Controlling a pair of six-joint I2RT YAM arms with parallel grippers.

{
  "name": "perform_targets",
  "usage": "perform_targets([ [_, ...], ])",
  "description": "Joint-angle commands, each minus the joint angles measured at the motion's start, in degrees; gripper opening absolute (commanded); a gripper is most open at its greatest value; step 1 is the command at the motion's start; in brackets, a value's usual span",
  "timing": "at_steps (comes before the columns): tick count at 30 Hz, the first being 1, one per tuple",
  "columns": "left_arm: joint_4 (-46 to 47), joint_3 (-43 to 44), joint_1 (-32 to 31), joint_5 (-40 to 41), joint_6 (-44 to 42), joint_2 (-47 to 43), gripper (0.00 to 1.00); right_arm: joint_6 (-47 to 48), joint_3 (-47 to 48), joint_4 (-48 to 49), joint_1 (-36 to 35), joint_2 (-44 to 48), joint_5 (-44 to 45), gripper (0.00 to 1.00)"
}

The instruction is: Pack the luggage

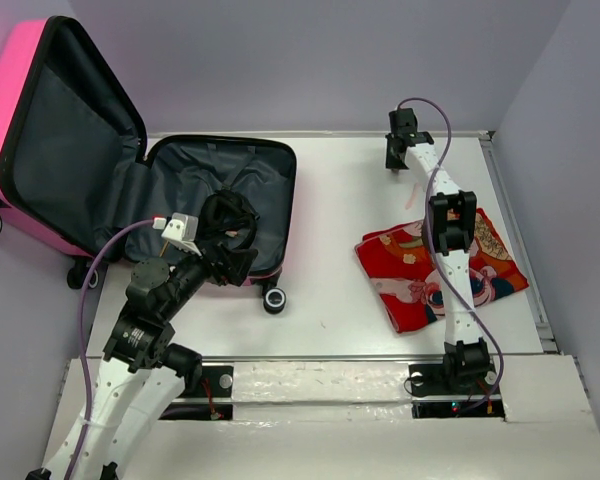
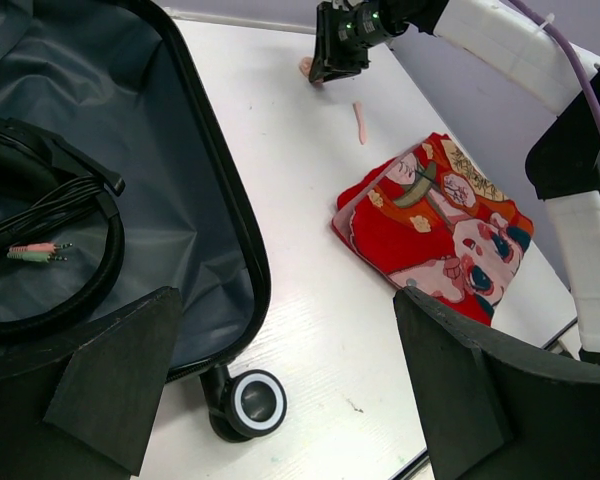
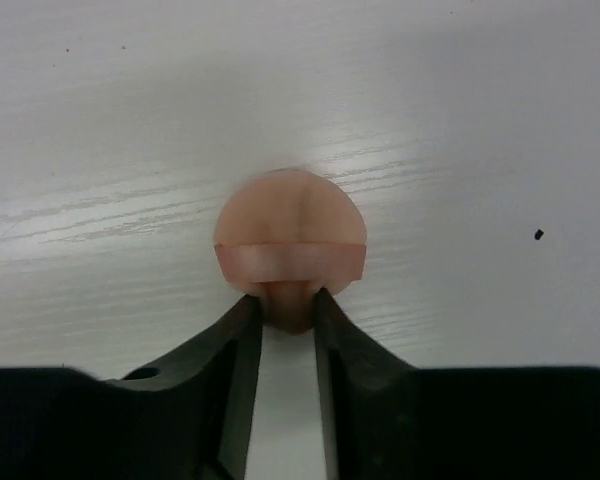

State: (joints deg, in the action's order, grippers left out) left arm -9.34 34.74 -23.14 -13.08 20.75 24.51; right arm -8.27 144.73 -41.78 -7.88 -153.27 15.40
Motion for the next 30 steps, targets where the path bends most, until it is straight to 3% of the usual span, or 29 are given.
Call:
perform_targets([
  [1,1.79,2.00,0.28,-1.24,-0.80,-0.69,0.99,1.68,1.79,0.99,0.32,0.25,-1.86,0.20],
  [2,1.87,2.00,0.37,-1.24,-0.80,-0.78,0.99,1.68,-0.04,1.43,0.32,0.69,-1.86,0.10],
  [3,1.79,2.00,0.37,-1.24,-0.80,-0.78,0.99,1.59,-1.80,3.26,0.32,1.56,-2.04,0.07],
  [8,1.96,1.91,0.37,-1.68,-0.80,-0.69,0.99,1.77,-16.91,10.57,-0.47,12.27,-1.96,0.07],
  [11,2.05,1.91,0.37,-1.86,-0.80,-0.61,0.99,2.29,-28.86,16.89,-3.19,19.74,-1.68,0.07],
  [12,2.14,1.91,0.28,-1.86,-0.71,-0.69,0.99,2.12,-33.58,19.52,-5.20,27.42,-1.95,0.07],
  [13,2.14,1.91,0.37,-1.86,-0.71,-0.69,0.99,2.12,-35.37,20.33,-6.35,27.50,-1.95,0.07],
  [19,2.14,1.82,0.28,-1.42,-0.71,-1.31,0.99,1.16,-39.61,23.41,-19.68,39.61,-5.81,0.07],
  [23,2.22,1.82,0.28,-1.42,-0.71,-1.84,0.99,-2.17,-35.05,23.67,-27.27,38.41,-12.57,0.07],
  [26,2.22,1.82,0.28,-1.33,-0.71,-2.45,0.99,-4.37,-25.93,22.36,-30.79,33.66,-23.54,0.52],
  [27,2.14,1.82,0.28,-1.33,-0.71,-2.63,0.99,-4.73,-24.68,21.49,-30.79,32.78,-24.44,0.79],
  [30,2.05,1.82,0.20,-1.16,-0.71,-3.24,0.99,-5.96,-26.93,20.60,-29.48,34.00,-21.82,0.89],
])
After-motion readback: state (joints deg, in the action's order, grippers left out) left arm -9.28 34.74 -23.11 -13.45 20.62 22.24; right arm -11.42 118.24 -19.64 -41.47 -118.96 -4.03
